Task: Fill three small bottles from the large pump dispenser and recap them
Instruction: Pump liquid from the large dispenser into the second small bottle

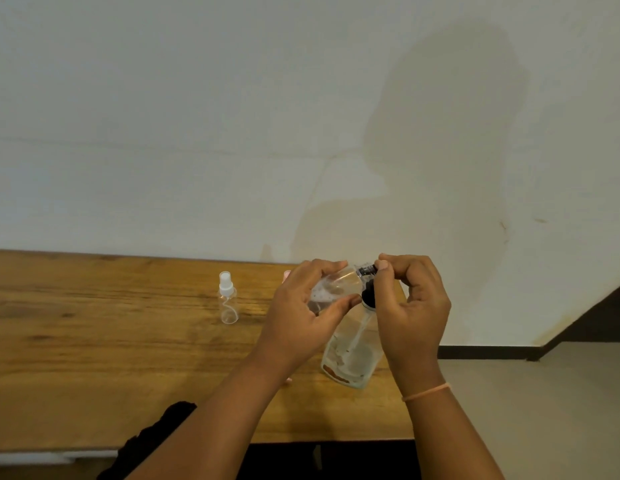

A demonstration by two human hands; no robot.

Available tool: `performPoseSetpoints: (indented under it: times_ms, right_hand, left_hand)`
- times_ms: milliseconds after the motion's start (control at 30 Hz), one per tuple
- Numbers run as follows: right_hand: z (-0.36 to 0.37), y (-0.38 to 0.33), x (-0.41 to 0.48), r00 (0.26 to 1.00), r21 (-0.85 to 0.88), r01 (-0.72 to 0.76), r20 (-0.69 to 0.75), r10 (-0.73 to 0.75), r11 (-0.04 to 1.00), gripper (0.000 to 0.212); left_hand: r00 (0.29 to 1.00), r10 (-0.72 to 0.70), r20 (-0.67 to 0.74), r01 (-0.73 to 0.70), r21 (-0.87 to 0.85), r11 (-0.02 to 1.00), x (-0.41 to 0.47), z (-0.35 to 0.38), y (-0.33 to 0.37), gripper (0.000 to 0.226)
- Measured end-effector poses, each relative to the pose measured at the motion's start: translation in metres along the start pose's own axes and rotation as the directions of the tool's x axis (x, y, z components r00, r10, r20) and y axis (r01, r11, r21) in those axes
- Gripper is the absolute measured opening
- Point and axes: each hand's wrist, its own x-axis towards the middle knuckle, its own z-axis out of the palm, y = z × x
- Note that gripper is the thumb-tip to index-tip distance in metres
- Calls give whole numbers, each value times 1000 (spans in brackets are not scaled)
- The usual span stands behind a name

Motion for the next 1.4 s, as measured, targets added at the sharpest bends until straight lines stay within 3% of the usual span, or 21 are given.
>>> performPoseSetpoints:
  times_ms: [300,533,833,1100,1400]
  right_hand:
    - [3,14,-11,1000,-45,23,15,-23,999,18]
    - [-2,-2,-2,1000,30,5,-3,-5,1000,20]
    - [4,10,-9,1000,12,-8,22,8,1000,24]
    - [-1,-3,-4,1000,24,-10,11,9,1000,21]
    - [-2,15,-7,998,29,-4,58,3,1000,23]
  left_hand:
    - [993,-64,96,68,-36,997,-2,-2,-1,35]
    - [998,-3,66,6,-49,999,0,-3,3,30]
    - [989,-105,101,104,12,994,-2,-2,-14,32]
    - [998,1,55,-4,55,998,0,-4,-4,28]
    - [993,-88,73,84,53,995,-3,2,-10,31]
